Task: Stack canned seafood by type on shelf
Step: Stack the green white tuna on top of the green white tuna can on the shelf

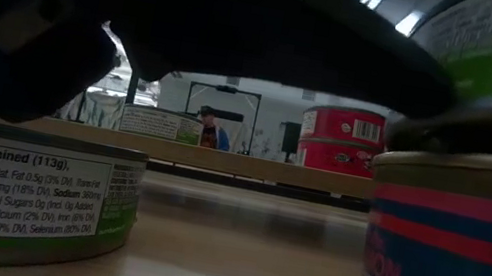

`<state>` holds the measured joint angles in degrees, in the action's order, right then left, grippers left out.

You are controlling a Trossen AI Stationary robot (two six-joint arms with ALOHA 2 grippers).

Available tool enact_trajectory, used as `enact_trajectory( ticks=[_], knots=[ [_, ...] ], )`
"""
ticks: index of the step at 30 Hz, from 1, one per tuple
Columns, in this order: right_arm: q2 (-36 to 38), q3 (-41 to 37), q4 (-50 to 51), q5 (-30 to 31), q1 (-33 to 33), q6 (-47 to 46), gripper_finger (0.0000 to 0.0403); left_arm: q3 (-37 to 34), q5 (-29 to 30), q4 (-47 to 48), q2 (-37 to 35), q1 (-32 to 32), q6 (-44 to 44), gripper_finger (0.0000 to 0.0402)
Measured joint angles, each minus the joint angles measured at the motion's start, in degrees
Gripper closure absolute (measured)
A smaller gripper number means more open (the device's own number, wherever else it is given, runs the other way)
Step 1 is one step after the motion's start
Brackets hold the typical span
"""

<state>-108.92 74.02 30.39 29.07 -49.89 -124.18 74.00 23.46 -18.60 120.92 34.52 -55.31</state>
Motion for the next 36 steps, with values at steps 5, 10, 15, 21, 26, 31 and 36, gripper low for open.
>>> enact_trajectory(
  ticks=[5,10,15,21,26,31,36],
  knots=[
    [0.0,0.0,-0.26,-0.21,0.0,0.07,0.0401,0.02,0.47,-0.01,-0.09,0.09,-0.54,0.0139],
    [0.0,0.0,-0.26,-0.21,0.0,0.09,0.0401,0.02,0.77,-0.03,-0.11,0.33,-1.04,0.0139],
    [0.0,0.02,-0.37,-0.25,0.02,0.11,0.0401,0.11,1.52,-0.12,-0.17,0.9,-1.13,0.0139],
    [-0.04,0.02,-0.52,-0.34,0.02,0.13,0.0401,0.13,2.88,-0.29,-0.22,1.33,-2.09,0.0139],
    [-0.04,0.02,-0.44,-0.4,0.02,0.13,0.0401,0.13,2.91,-0.54,-0.22,1.35,-2.16,0.0139],
    [-0.02,0.04,-0.34,-0.9,0.04,0.13,0.0401,0.13,2.91,-0.5,-0.24,1.33,-2.16,0.0139],
    [-0.02,0.09,-0.37,-1.1,0.04,0.13,0.0401,0.13,2.89,-0.14,-0.24,1.33,-2.07,0.0139]
  ],
)
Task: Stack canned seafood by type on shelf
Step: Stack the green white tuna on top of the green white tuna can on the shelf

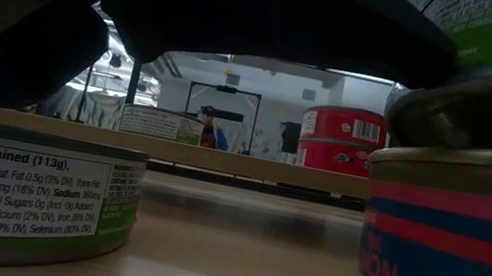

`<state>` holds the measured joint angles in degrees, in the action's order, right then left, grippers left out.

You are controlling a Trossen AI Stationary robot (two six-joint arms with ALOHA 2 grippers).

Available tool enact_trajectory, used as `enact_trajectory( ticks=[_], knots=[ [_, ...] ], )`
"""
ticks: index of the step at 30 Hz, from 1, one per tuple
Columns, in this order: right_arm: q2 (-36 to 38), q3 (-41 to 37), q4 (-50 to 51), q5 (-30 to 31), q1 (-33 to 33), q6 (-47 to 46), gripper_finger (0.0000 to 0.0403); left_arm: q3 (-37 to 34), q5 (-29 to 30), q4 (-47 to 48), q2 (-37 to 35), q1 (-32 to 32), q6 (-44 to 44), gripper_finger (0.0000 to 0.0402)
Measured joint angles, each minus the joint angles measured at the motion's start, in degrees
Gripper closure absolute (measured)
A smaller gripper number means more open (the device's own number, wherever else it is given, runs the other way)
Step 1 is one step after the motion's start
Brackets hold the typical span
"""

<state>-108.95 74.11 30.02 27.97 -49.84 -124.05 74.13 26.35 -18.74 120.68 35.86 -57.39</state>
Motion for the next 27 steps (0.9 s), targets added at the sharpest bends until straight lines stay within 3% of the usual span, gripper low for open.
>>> enact_trajectory(
  ticks=[27],
  knots=[
    [0.0,0.04,-0.08,-0.51,0.02,-0.04,0.0401,0.13,1.18,4.15,-0.2,1.27,4.86,0.0139]
  ],
)
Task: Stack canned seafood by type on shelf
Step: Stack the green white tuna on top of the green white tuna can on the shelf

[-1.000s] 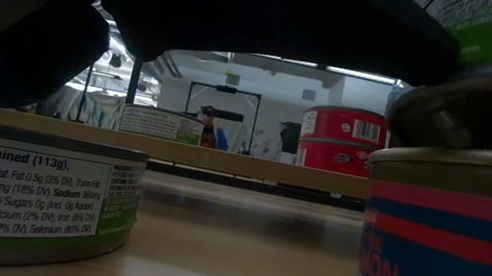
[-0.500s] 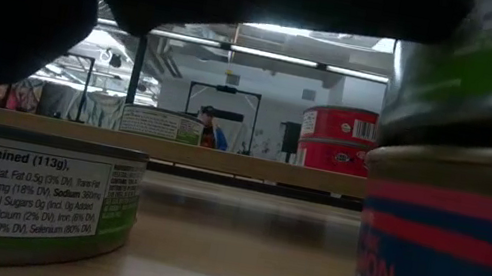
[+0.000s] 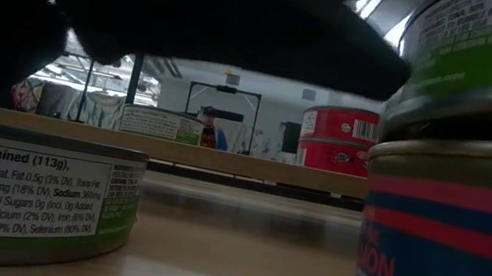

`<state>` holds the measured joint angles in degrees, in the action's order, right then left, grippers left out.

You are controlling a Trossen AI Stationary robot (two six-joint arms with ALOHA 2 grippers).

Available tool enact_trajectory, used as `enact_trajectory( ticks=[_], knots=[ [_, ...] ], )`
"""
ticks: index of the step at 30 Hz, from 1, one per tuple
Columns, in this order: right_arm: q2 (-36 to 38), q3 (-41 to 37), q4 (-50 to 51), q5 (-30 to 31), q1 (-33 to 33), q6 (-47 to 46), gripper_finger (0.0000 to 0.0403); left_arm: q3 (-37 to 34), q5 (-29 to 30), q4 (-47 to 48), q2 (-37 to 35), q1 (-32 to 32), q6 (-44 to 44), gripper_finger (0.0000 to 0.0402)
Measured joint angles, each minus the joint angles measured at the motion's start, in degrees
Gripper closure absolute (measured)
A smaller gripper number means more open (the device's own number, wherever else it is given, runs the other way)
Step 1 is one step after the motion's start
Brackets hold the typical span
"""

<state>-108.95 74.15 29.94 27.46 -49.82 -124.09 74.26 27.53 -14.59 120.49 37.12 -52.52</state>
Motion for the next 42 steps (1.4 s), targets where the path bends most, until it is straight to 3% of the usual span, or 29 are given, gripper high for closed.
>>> enact_trajectory(
  ticks=[42],
  knots=[
    [0.02,-0.07,0.09,-0.07,-0.02,-0.07,0.0401,-0.15,-7.63,0.44,0.22,-3.6,1.41,0.0139]
  ],
)
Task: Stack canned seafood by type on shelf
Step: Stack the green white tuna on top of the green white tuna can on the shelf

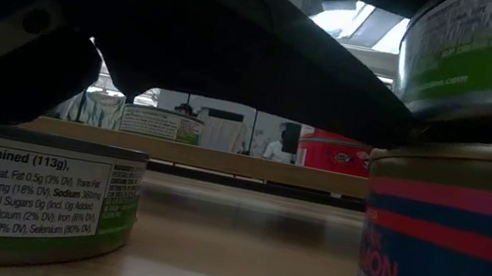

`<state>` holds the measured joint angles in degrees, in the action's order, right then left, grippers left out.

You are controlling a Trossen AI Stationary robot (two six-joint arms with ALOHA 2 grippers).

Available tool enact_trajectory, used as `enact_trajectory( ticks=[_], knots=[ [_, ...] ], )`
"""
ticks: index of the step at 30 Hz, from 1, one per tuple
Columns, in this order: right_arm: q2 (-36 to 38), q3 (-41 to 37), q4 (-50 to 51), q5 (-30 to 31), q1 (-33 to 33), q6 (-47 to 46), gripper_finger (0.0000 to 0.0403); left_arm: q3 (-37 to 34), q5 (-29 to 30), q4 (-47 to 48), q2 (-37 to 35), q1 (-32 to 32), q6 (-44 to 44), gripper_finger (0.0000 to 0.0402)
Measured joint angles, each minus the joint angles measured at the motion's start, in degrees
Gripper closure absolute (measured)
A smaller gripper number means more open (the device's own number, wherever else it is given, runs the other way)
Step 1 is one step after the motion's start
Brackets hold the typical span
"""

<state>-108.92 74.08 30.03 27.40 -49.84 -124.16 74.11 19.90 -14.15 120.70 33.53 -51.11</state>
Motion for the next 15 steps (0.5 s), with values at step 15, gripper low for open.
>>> enact_trajectory(
  ticks=[15],
  knots=[
    [0.02,-0.04,0.25,-0.02,-0.07,0.0,0.0401,-0.07,-0.1,-2.8,0.09,-0.27,0.07,0.0139]
  ],
)
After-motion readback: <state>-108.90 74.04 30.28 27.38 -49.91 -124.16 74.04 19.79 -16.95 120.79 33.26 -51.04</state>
